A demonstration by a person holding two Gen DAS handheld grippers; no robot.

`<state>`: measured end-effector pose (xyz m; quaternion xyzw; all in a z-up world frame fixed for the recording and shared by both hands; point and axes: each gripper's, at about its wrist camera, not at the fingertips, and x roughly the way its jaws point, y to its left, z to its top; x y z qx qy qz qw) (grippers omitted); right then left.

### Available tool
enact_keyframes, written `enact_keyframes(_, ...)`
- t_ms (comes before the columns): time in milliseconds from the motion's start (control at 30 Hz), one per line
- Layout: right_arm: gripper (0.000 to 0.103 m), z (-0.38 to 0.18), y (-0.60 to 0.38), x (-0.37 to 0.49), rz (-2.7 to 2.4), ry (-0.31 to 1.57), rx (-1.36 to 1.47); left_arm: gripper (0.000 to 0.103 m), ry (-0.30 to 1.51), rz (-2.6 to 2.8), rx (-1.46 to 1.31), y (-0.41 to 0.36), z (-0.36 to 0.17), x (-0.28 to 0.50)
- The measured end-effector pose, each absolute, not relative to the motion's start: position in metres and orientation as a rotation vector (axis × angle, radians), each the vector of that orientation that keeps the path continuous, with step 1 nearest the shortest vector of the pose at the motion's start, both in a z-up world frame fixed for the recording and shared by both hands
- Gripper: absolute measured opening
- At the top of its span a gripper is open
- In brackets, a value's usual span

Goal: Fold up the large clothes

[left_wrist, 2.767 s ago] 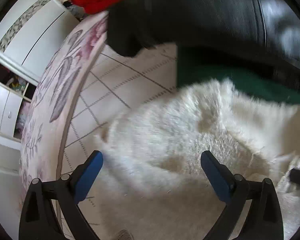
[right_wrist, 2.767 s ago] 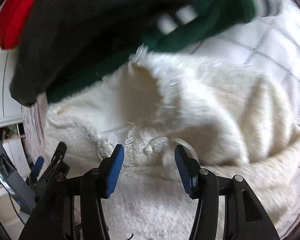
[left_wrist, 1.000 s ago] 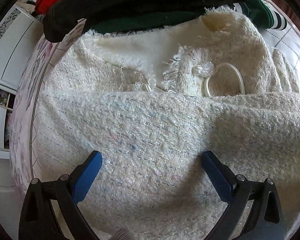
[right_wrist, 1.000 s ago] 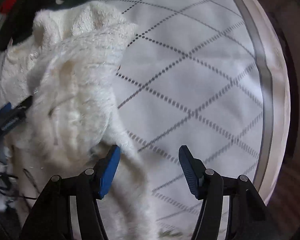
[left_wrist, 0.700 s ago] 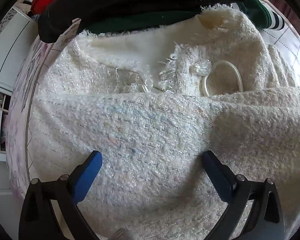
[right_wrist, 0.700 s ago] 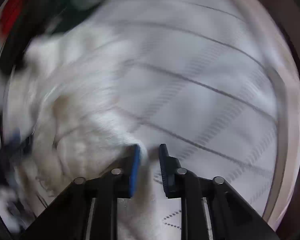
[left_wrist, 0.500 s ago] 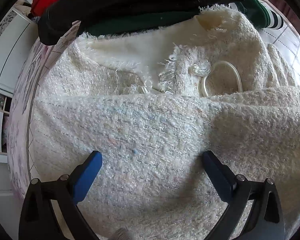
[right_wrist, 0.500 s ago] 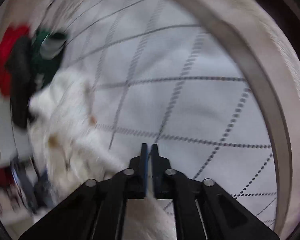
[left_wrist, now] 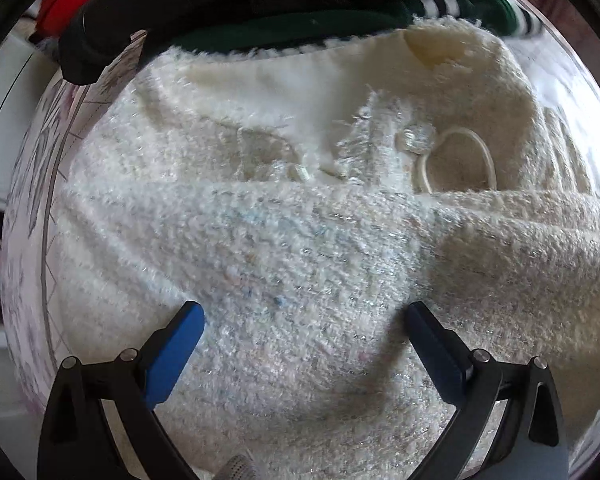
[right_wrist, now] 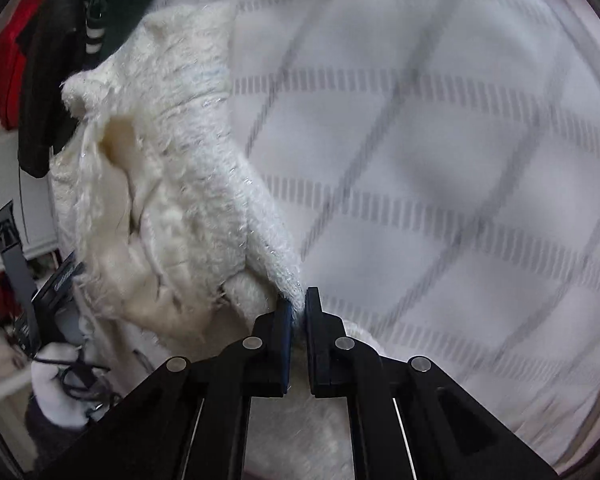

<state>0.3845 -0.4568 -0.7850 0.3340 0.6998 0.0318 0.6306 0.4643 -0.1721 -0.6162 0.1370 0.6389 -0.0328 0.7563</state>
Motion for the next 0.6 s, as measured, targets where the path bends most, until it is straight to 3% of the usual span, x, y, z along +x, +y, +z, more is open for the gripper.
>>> enact_keyframes(167,0.006,-0.773,-0.433,0.321,-0.002,1.665,0.804,0.103,1.392,-0.1,0.376,-0.159,-0.609,0.429)
enact_keyframes(267,0.011,-0.761,-0.428,0.308,-0.201,1.747,0.323,0.103,1.387,-0.075,0.369,-0.155,-0.607,0.411)
enact_keyframes(367,0.018,-0.755,-0.456,0.304,-0.188,1.737,0.512,0.103,1.335,-0.024,0.358,-0.152,-0.595,0.392)
enact_keyframes(433,0.036,-0.736,-0.469,0.307,-0.197,1.687,0.575,0.103,1.286,0.012,0.355,-0.152,-0.582,0.375)
enact_keyframes(500,0.061,-0.711,-0.472,0.313,-0.208,1.643,0.51,0.103,1.266,0.035,0.365,-0.154,-0.575,0.36)
enact_keyframes(600,0.063,-0.692,-0.472,0.319,-0.232,1.653,0.309,0.103,1.263,0.07,0.39,-0.159,-0.577,0.336)
